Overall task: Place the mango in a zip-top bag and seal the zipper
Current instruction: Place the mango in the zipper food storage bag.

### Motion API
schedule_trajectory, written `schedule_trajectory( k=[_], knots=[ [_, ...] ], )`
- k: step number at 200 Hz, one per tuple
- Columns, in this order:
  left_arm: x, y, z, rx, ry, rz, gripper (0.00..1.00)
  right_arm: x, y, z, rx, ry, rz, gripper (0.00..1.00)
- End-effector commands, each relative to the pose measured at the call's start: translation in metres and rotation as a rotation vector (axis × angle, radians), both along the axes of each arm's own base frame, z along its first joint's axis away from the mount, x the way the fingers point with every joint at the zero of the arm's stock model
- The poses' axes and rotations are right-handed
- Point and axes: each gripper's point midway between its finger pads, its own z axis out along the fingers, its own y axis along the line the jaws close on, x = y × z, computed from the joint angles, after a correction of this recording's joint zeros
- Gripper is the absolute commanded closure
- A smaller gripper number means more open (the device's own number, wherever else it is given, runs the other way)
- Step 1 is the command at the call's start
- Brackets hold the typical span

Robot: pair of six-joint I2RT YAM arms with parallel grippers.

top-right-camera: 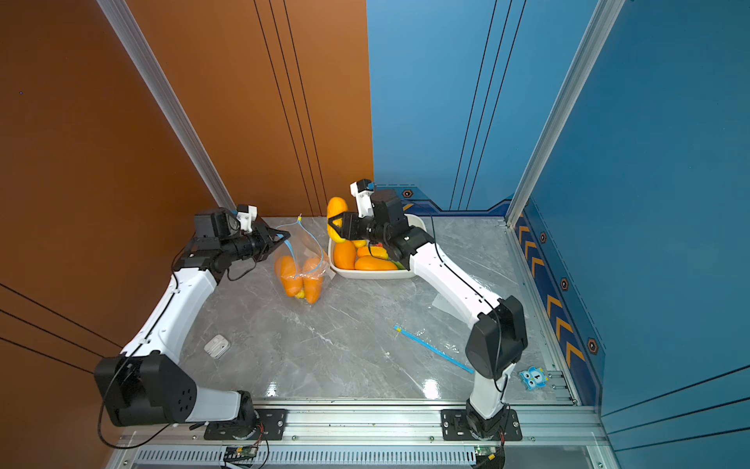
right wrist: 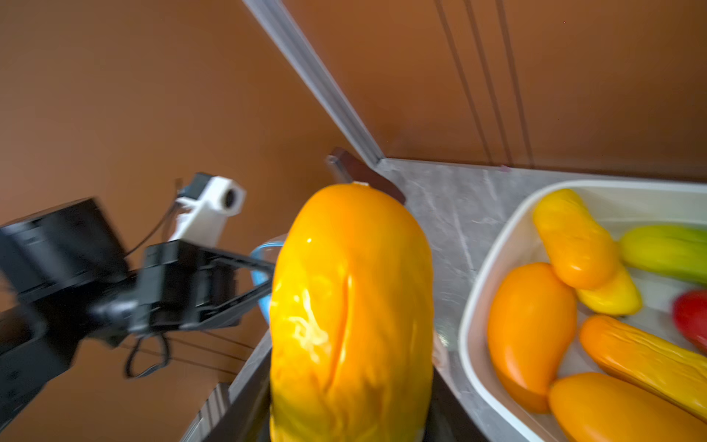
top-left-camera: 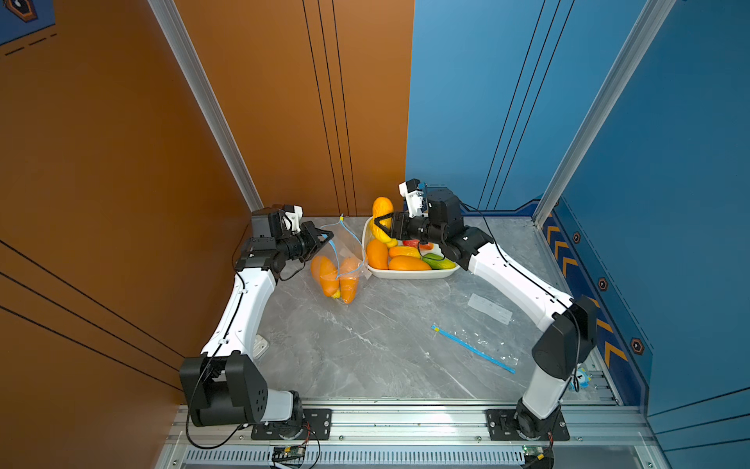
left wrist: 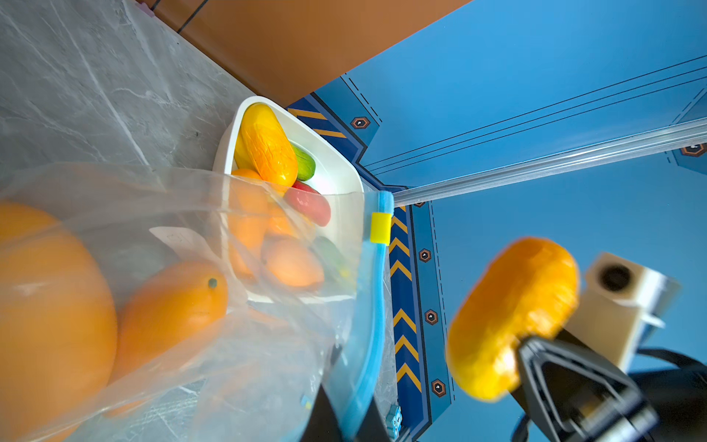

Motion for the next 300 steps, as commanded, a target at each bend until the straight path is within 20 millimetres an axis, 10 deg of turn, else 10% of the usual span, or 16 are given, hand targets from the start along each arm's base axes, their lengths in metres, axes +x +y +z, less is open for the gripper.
schedule_trajectory(
  k=[1,63,120,224,300],
  knots=[
    [-0.008,-0.005,0.021,-0.038,-0.018,0.01,1.0,-0.036,0.046,-0.022,-0.033,-0.102,0.179,0.63],
    [-0.033,-0.008,0.05,-0.103,-0.053,-0.007,1.0,-0.013,0.078,-0.063,-0.071,-0.038,0.201,0.63],
    [-0.041,-0.013,0.046,-0.098,-0.066,-0.068,1.0,-0.011,0.078,-0.035,-0.1,-0.015,0.172,0.62],
    [-0.044,-0.013,0.051,-0.103,-0.082,-0.092,1.0,0.007,0.092,-0.088,-0.273,-0.003,0.118,0.59],
    [-0.042,-0.008,0.042,-0.107,-0.057,-0.069,1.0,-0.023,0.096,-0.11,-0.393,-0.136,0.3,0.44]
  ],
)
